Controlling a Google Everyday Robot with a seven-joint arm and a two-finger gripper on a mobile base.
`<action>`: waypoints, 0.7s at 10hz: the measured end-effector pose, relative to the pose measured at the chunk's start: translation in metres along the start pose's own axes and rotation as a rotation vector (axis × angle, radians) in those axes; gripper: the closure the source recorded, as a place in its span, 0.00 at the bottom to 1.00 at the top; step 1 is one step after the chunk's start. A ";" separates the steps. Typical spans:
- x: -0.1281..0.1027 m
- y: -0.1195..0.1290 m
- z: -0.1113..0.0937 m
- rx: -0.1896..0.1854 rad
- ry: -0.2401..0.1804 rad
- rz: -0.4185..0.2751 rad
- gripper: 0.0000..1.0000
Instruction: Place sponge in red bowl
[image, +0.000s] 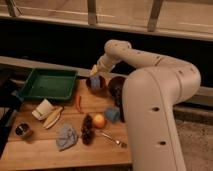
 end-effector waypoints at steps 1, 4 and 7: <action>-0.002 -0.001 0.007 0.000 0.008 -0.007 0.38; -0.004 -0.001 0.025 -0.025 0.017 0.007 0.38; -0.005 -0.003 0.023 -0.025 0.012 0.010 0.38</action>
